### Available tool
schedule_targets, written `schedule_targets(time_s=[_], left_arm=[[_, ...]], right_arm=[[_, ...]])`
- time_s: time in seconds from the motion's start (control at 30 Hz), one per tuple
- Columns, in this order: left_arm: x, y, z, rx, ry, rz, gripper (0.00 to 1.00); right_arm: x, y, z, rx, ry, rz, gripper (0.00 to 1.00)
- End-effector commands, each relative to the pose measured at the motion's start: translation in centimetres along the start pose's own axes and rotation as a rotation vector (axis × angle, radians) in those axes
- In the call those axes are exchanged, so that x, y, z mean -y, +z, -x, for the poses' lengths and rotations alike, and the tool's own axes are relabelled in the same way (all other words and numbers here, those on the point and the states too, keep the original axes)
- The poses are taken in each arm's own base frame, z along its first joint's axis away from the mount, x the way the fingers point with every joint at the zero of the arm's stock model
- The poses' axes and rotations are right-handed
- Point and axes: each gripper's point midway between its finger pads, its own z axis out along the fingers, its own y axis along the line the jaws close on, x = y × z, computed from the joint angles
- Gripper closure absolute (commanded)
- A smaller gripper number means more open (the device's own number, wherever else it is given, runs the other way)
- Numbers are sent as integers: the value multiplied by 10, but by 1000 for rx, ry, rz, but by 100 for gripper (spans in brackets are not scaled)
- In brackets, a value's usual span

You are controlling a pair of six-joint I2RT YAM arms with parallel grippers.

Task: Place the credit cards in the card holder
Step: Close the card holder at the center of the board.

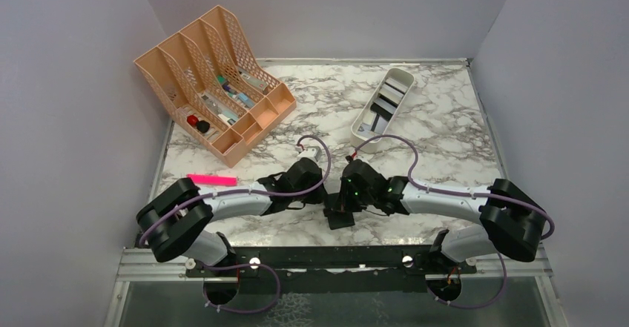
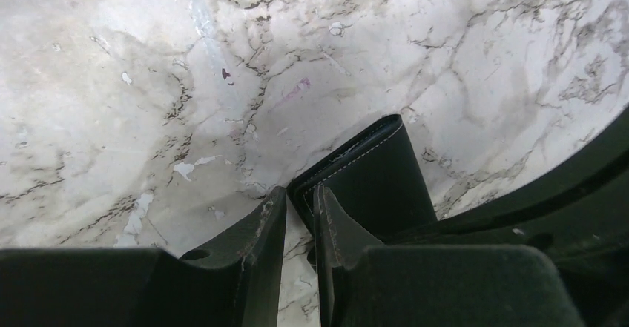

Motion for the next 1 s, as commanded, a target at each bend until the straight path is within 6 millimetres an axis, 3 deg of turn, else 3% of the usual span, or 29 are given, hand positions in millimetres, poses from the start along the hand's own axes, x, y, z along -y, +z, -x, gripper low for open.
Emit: schedule_targets(time_s=[0.0,0.73,0.83,0.97], left_arm=[[9,10,-6,-36,24,-64,77],[-21,24,-23,-84,51,58,78],[-25,25,-25,-89,55,72,78],[-19,23,-21,-80,49,57,78]], right_arm=[[10,0,-1,11,-6,-33,99],[52,3,-13,3,63,-119,99],[44,0,-12,12,51,-65,99],[16,-9,-1,14,23,30,99]])
